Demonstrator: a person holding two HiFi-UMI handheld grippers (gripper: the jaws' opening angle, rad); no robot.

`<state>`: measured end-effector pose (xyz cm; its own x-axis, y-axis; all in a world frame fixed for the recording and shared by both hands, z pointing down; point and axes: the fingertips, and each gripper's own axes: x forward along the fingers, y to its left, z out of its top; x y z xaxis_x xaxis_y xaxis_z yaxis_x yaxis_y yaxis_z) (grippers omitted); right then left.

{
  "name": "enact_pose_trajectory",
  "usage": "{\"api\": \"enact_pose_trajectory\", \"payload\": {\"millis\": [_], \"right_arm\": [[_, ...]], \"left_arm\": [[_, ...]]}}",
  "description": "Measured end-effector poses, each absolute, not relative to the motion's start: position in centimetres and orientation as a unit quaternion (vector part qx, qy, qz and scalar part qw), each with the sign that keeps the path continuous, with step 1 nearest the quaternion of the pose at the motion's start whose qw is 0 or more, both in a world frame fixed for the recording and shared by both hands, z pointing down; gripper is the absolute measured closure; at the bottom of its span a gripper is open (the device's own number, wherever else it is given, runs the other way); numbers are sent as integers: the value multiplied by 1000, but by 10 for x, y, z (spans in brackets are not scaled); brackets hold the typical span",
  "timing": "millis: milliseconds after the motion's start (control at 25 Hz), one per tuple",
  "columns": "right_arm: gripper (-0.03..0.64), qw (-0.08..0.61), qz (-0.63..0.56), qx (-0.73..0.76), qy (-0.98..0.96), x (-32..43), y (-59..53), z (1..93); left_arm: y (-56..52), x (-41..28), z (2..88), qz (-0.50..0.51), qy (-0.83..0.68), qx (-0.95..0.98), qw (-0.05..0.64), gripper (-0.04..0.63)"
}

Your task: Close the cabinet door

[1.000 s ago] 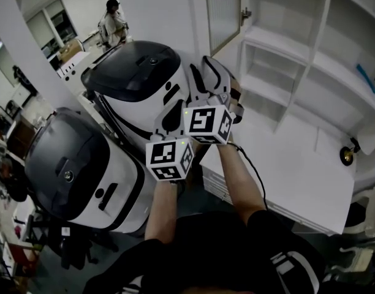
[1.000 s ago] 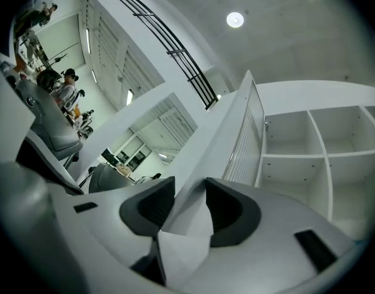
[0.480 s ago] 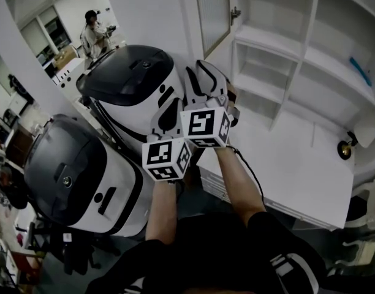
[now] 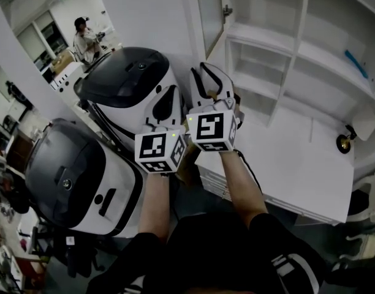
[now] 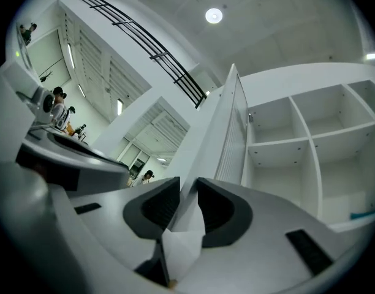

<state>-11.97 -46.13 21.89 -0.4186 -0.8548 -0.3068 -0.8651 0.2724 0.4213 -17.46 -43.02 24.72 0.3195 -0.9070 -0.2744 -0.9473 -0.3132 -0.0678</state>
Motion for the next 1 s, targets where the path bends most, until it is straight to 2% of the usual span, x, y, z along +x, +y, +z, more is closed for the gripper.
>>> {"api": "enact_pose_trajectory", "payload": {"millis": [1000], "right_arm": [[526,24,259,-551,793,-64,-446,223]], "left_arm": [[-451,-109,59,123,457,-821,320,580]]}}
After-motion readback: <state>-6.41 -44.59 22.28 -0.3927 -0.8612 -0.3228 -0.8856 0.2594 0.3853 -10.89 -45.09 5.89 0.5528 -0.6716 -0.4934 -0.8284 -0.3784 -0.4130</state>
